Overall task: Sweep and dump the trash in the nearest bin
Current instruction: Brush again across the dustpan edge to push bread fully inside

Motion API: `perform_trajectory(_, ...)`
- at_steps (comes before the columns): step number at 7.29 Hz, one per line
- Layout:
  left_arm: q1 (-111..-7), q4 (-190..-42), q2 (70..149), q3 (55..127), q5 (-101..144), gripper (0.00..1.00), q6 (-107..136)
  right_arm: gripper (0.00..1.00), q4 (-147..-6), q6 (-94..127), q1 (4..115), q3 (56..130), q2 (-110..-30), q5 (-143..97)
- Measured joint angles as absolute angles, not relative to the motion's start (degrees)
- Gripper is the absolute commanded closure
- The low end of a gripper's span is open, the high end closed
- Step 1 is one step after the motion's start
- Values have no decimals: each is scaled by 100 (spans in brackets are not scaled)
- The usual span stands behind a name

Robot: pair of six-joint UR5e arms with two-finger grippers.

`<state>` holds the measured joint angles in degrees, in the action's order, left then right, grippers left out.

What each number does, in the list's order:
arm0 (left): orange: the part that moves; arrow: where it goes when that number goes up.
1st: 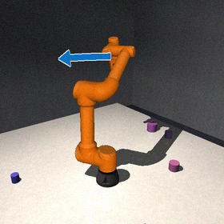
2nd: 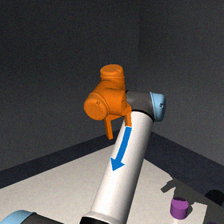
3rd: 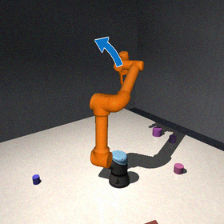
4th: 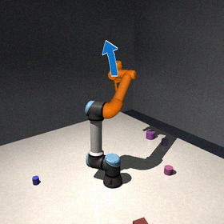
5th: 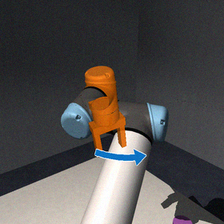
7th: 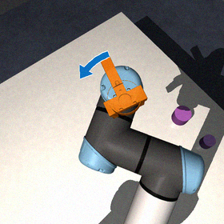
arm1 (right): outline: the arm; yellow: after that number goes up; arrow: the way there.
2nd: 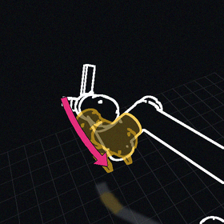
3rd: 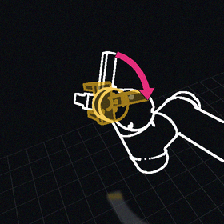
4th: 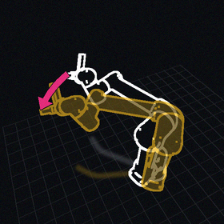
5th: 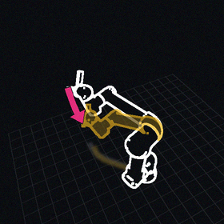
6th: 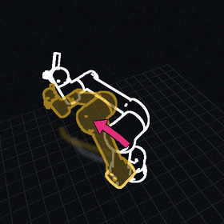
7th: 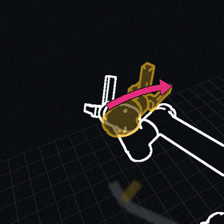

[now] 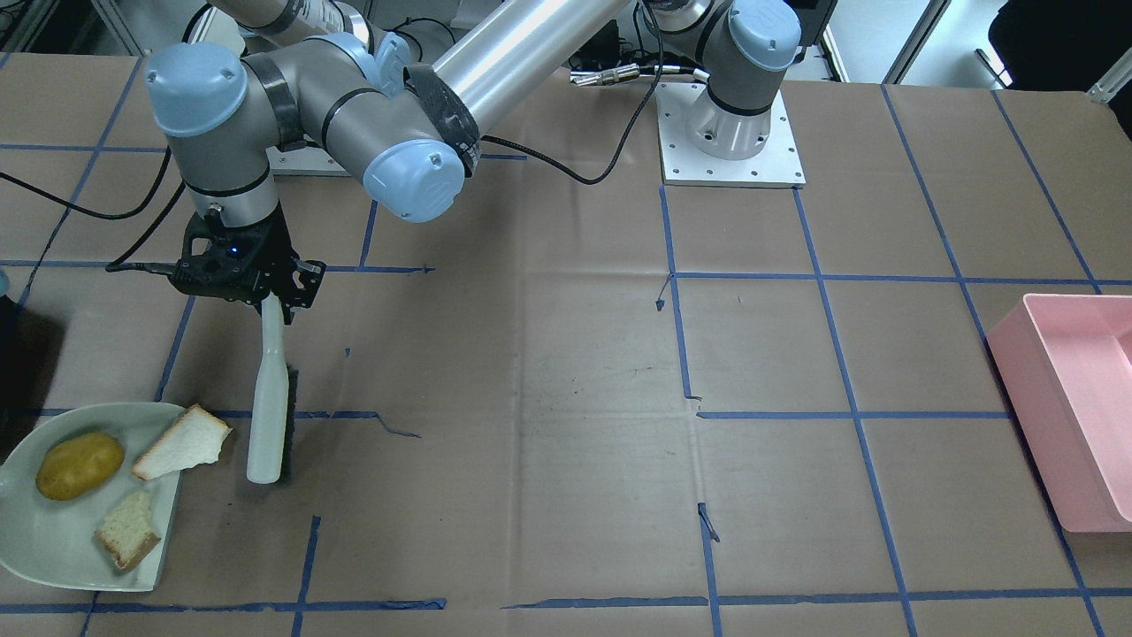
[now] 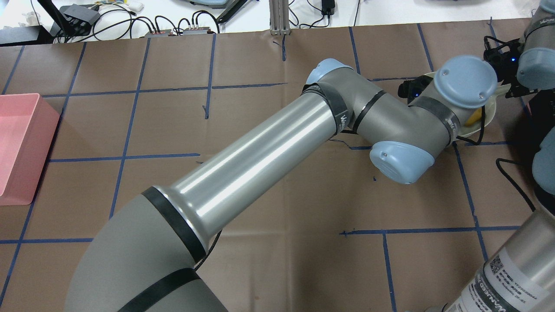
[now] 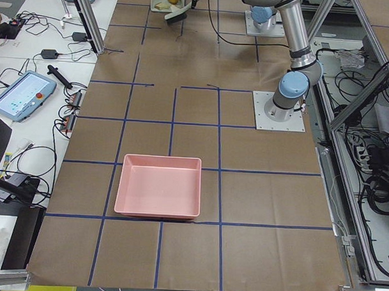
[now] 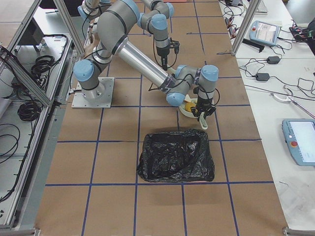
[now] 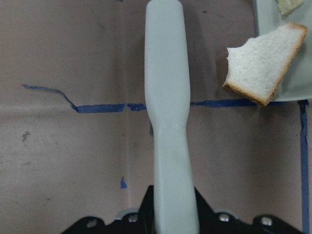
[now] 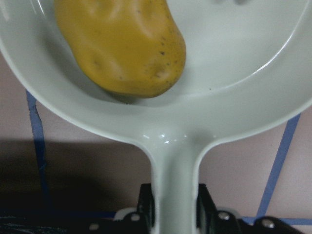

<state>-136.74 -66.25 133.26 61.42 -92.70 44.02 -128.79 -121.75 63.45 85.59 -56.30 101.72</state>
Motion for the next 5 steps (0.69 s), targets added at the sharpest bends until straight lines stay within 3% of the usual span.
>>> perform_trajectory(5, -14065, -6513, 14145, 5169, -8861, 100, 4892, 100, -12877, -12249, 6351, 8552, -5578, 10139)
